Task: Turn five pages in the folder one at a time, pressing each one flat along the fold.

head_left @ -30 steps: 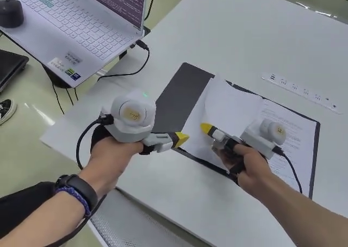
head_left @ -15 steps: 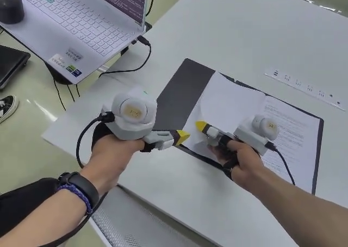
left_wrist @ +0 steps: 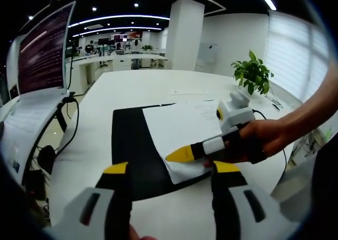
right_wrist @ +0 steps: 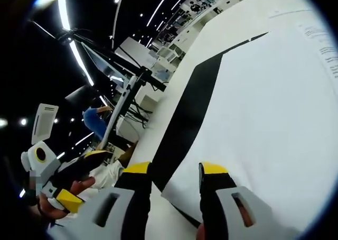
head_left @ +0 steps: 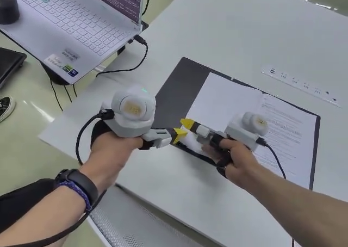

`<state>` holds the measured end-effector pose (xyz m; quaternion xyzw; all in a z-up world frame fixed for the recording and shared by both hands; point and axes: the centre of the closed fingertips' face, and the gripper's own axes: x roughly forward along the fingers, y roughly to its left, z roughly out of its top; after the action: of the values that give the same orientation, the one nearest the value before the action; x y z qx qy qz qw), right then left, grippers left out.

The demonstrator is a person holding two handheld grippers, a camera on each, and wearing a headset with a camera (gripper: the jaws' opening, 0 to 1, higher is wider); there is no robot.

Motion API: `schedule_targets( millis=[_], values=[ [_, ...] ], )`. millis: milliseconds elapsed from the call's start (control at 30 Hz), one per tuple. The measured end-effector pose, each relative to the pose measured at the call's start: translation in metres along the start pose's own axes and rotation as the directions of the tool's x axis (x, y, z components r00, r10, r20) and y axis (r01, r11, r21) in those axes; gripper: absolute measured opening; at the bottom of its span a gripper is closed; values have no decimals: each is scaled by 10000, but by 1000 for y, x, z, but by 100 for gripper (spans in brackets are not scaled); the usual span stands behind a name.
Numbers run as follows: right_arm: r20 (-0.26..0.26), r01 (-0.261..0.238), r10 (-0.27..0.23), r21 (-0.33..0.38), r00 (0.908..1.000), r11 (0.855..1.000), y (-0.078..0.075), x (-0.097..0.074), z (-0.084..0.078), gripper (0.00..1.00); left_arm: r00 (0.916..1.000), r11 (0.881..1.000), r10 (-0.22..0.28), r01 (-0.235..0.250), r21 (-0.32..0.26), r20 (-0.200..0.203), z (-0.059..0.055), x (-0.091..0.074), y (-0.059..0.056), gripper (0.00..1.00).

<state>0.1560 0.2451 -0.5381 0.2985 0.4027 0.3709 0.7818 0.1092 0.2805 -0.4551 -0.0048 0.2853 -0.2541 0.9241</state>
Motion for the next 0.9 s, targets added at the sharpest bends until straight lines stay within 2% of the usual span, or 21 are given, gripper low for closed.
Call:
schedule_targets(
  millis=[100,233,333,433,533,567,633,833,900],
  values=[
    [-13,-240,240,-54,9997,9997,7,-4,1,42,9999,10000,-87,88,34,-98,-1,3,1,59],
    [138,-296,299,-250,9995,9992,9,-14,9,43,9993,9995,-330,330,-8,-182,-2,9,-2,54],
    [337,-154,170,-480,9993,9987,6,-26,16,42,9975,9973,-644,634,-368,-274,-5,14,-5,47],
    [385,133,-103,-782,9992,9968,8,-42,17,41,9964,9963,-795,785,-358,-302,-5,20,-8,42],
    [575,427,-378,-862,9976,9954,3,-56,20,38,9957,9959,-860,848,-325,-352,-6,26,-10,35],
    [678,544,-488,-825,9965,9951,-4,-63,23,38,9948,9953,-932,919,-319,-400,-7,30,-11,33],
    [778,648,-586,-796,9952,9947,-10,-70,26,36,9937,9950,-987,976,-220,-535,-10,36,-12,30],
    [1021,839,-761,-750,9919,9936,-21,-86,32,34,9904,9934,-1147,1142,-108,-776,-17,52,-15,20],
    [1089,875,-789,-762,9909,9932,-22,-91,34,34,9884,9931,-1176,1174,-87,-962,-22,59,-15,16]
  ],
)
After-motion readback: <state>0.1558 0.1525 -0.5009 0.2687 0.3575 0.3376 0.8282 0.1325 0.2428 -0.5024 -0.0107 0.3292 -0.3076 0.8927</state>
